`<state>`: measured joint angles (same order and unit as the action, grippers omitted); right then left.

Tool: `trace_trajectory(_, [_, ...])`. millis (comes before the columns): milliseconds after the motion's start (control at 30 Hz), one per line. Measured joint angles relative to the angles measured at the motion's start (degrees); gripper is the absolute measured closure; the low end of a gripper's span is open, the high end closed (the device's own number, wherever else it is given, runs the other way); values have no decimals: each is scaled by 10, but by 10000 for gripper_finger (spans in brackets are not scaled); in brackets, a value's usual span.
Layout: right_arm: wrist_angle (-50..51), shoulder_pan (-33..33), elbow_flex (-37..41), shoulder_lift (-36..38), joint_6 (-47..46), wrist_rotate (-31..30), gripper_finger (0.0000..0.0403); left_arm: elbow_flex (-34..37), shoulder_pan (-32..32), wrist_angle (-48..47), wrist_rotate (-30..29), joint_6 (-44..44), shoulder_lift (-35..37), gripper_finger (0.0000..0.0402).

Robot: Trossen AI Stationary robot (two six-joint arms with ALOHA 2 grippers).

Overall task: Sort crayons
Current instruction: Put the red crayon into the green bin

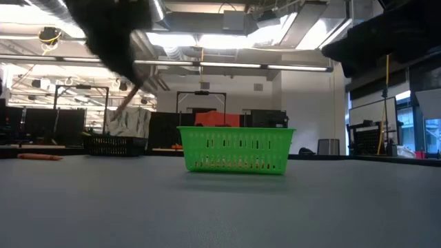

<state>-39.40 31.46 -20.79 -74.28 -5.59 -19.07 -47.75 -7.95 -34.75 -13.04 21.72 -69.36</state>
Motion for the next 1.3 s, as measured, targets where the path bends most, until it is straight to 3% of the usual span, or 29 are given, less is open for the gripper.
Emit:
trace_trajectory(100, [0, 0, -5, 0, 10, -5, 221, 0, -29, 110, 0, -34, -10, 395])
trace_trajectory(333, [0, 0, -10, 0, 14, -89, 218, 0, -62, 304, 1, -95, -77, 395])
trace_trajectory(633, [-13, -37, -10, 0, -22, -83, 149, 0, -68, 510, 7, -149, -184, 395])
trace_trajectory(767, [-17, -77, -10, 0, -48, -34, 147, 0, -68, 597, 11, -180, -219, 395])
trace_trajectory(1000, [-71, -119, -26, -37, -37, 39, 183, 0, -65, 713, 20, -217, -264, 395])
trace_trajectory(1300, [-33, -128, -131, -163, 17, 67, 217, 0, -59, 742, 20, -220, -275, 395])
